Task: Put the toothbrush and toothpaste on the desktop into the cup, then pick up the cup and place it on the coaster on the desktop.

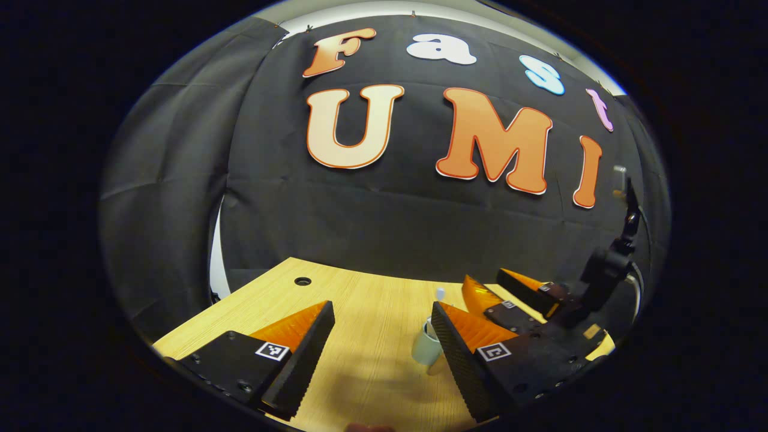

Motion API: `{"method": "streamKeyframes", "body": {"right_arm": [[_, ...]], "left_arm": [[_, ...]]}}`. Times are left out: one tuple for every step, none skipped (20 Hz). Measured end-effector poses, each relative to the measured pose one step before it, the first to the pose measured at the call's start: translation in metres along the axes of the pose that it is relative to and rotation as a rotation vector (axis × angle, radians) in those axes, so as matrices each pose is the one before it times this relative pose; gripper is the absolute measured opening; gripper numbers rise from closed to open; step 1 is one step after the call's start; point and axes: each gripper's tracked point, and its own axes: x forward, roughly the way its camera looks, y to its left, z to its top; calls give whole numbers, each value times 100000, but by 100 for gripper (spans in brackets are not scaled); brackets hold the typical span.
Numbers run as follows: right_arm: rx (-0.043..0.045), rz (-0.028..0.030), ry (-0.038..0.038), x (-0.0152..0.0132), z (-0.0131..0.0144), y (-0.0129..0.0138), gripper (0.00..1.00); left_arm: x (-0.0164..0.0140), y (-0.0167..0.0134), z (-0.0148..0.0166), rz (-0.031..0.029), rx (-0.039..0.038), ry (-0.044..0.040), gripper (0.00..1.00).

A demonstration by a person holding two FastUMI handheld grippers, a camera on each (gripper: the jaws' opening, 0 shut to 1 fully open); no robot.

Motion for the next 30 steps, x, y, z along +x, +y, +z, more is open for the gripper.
{"method": "streamKeyframes", "body": {"right_arm": [[-2880,-2178,2651,-1057,288,-1056,79],[-2431,-1428,2808,-1171,294,-1041,80],[-2103,-1102,2904,-1255,284,-972,83],[-1718,-1236,2548,-1193,280,-1080,84],[-2100,-2092,2410,-1256,167,-1323,87],[-1345,-2229,1459,-1224,352,-1359,83],[-1176,-2034,870,-1197,506,-1315,89],[-824,-2321,705,-1043,409,-1231,89],[-418,-2393,697,-847,292,-1260,89],[-566,-2765,1773,-656,-71,-1149,89],[281,-2375,2630,-622,-403,-1234,90],[1518,-1481,2809,-605,-397,-855,92],[1257,-1366,2163,-622,-309,-774,93],[305,-1474,1600,-645,-269,-677,94],[-332,-897,681,-760,-164,-541,94],[-870,-745,414,-651,-127,-421,94],[-1082,-662,640,-631,-210,-370,95],[-760,-490,1017,-464,-315,-333,95],[-130,-530,1149,-627,-424,-381,95],[193,-829,1236,-334,-334,-353,95],[584,-1493,1191,-302,-399,-492,96],[1413,-1446,984,-234,-117,-385,96],[1532,-759,760,-201,-19,-140,97],[456,-1044,441,-368,-299,-356,97],[-294,-1233,331,-217,-213,-452,98],[-359,-955,338,-105,-145,-319,97],[-118,-964,358,-16,-162,-382,98],[317,-1158,568,30,-107,-344,97],[965,-829,665,-86,-144,-423,98],[1030,-797,444,-65,-23,-261,97]], "left_arm": [[142,-571,-179,-1144,448,1850,97],[435,-668,-229,-1365,160,2401,97],[404,-469,-166,-1295,-713,2277,97],[566,-671,-505,-1604,-1715,3104,98],[713,-696,-510,-2130,-2194,3926,98],[711,-382,-518,-1234,-2187,2810,98],[1061,-463,-520,-1522,-1355,4010,98],[1009,-255,-850,-111,-944,4681,98],[1053,-8,-1143,1172,685,8050,98],[1091,15,-595,317,991,6536,98],[827,179,-702,1018,1421,7710,98],[941,-409,3,-81,870,6376,98],[467,-323,98,-767,-5,5082,98],[163,119,276,-513,-36,5509,98],[184,-32,530,-818,-411,4635,99],[266,53,176,-1072,-1296,4913,98],[243,376,444,130,-42,4346,98],[655,161,-1030,635,478,3420,98],[977,-323,399,-255,415,2042,98],[699,-207,453,566,1312,2430,97],[997,-47,18,980,1209,2454,97],[1126,-235,-474,90,437,2809,98],[1131,-228,-216,141,-166,3014,98],[837,30,-101,621,355,2277,98],[735,-214,-70,182,525,1616,97],[649,-75,-197,415,870,1954,97],[666,-54,-185,137,488,1929,95],[603,-8,-130,859,93,1500,88],[233,78,27,-163,9,613,87],[237,-100,122,-378,169,332,74]]}}
